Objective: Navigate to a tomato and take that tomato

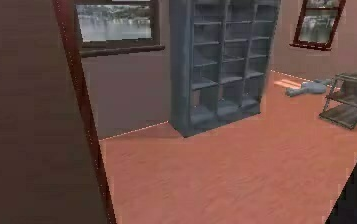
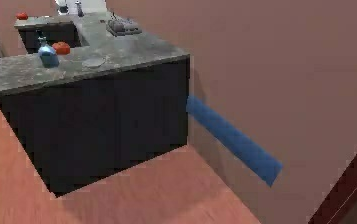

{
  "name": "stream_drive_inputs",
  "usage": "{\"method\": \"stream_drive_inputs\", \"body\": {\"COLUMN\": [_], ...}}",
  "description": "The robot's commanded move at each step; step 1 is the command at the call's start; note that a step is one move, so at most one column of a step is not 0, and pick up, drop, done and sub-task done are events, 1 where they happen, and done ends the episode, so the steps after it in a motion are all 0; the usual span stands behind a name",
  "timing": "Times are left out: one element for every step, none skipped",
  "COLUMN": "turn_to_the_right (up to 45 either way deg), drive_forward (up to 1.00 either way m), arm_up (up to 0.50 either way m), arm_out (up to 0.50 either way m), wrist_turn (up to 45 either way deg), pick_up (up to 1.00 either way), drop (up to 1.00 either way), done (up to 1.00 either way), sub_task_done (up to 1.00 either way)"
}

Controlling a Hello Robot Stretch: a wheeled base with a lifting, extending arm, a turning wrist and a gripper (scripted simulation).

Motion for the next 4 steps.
{"method": "stream_drive_inputs", "body": {"turn_to_the_right": [45.0, 15.0, 0.0, -45.0], "drive_forward": [0.00, 0.00, 0.85, 0.00], "arm_up": [0.00, 0.00, 0.00, 0.00], "arm_out": [0.00, 0.00, 0.00, 0.00], "wrist_turn": [0.0, 0.0, 0.0, 0.0], "pick_up": [0.00, 0.00, 0.00, 0.00], "drop": [0.00, 0.00, 0.00, 0.00], "done": [0.00, 0.00, 0.00, 0.00], "sub_task_done": [0.00, 0.00, 0.00, 0.00]}}
